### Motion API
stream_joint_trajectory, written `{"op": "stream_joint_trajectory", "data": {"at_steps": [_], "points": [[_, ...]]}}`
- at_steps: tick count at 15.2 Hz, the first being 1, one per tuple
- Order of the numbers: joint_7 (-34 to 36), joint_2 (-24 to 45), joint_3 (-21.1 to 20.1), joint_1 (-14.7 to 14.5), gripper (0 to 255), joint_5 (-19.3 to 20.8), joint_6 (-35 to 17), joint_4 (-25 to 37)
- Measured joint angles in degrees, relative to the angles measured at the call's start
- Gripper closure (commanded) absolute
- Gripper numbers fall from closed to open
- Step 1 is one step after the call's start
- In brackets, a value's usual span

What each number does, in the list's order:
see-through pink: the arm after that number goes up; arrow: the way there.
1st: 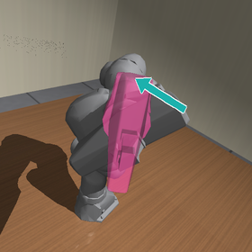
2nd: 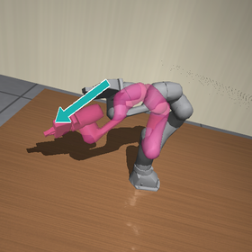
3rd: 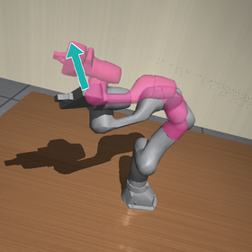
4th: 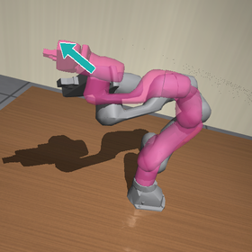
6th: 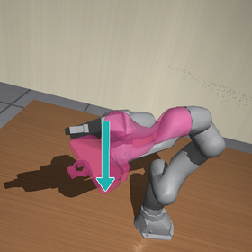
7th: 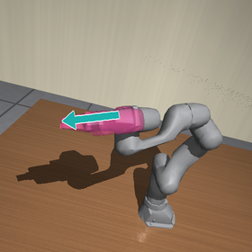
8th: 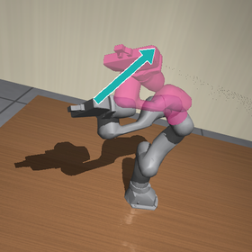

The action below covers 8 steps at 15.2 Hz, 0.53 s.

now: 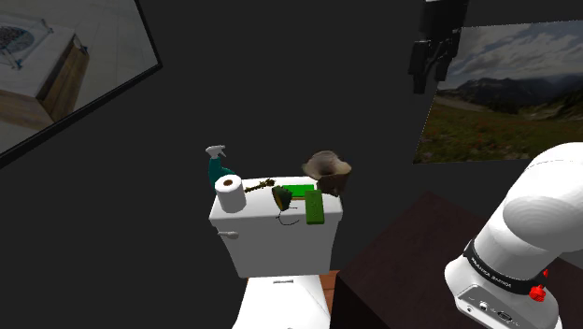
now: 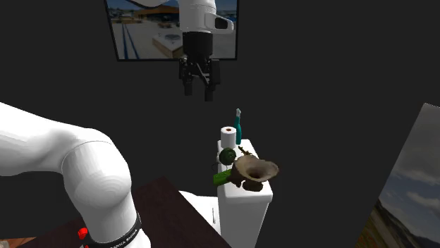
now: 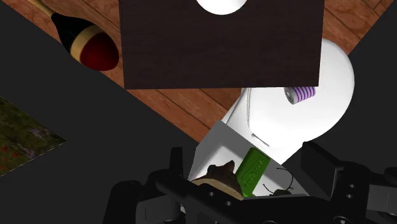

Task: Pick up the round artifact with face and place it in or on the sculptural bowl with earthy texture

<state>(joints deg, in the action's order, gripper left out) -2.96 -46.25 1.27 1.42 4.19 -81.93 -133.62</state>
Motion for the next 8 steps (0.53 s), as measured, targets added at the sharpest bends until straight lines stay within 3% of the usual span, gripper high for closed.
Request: {"op": "stream_joint_trajectory", "data": {"at_steps": [3, 8], "points": [[0.57, 1.11, -0.53, -0.27, 0, -0.3, -2.19, -1.0], [3.08, 6.21, -2.91, -1.38, 0, -1.47, -11.25, -4.53]]}}
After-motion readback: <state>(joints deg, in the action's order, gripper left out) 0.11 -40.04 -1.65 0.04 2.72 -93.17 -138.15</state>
